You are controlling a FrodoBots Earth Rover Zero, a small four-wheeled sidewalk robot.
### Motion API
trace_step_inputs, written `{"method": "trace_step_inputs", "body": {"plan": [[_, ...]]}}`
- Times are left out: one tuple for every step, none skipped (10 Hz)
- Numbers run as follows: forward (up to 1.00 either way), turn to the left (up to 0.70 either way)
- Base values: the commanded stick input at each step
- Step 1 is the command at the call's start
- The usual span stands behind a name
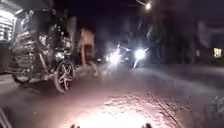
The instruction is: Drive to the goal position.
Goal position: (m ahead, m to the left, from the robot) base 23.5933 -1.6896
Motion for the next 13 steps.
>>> {"method": "trace_step_inputs", "body": {"plan": [[0.85, 0.0], [0.85, 0.0], [0.85, 0.0], [0.85, 0.0], [0.85, 0.0], [0.85, 0.0], [0.85, 0.0], [0.85, 0.0], [0.85, 0.0], [0.85, 0.0], [0.85, 0.0], [0.85, 0.0], [0.85, 0.0]]}}
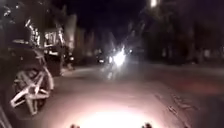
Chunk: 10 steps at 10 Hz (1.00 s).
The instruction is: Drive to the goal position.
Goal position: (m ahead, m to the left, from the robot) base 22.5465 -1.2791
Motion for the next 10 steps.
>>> {"method": "trace_step_inputs", "body": {"plan": [[0.85, 0.0], [0.85, 0.0], [0.85, 0.0], [0.85, 0.0], [0.85, 0.0], [0.85, 0.0], [0.85, 0.0], [0.85, 0.0], [0.85, 0.0], [0.85, 0.0]]}}
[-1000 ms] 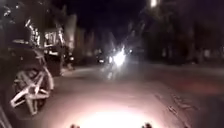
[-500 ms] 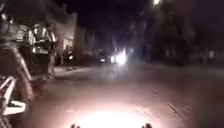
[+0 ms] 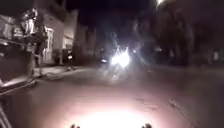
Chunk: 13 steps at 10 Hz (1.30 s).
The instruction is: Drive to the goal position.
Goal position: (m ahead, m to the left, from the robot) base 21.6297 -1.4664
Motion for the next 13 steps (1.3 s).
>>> {"method": "trace_step_inputs", "body": {"plan": [[0.85, 0.0], [0.85, 0.0], [0.85, 0.0], [0.85, 0.0], [0.85, 0.0], [0.85, 0.0], [0.85, 0.0], [0.85, 0.0], [0.85, 0.0], [0.85, -0.29], [0.85, -0.34], [0.85, -0.34], [0.85, -0.19]]}}
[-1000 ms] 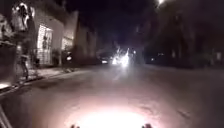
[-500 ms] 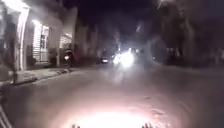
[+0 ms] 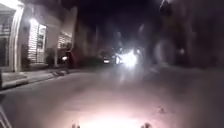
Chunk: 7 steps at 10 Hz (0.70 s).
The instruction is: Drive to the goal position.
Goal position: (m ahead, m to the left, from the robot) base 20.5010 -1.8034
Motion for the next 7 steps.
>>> {"method": "trace_step_inputs", "body": {"plan": [[0.85, 0.0], [0.85, 0.0], [0.85, 0.0], [0.85, 0.0], [0.85, 0.0], [0.85, 0.0], [0.85, 0.0]]}}
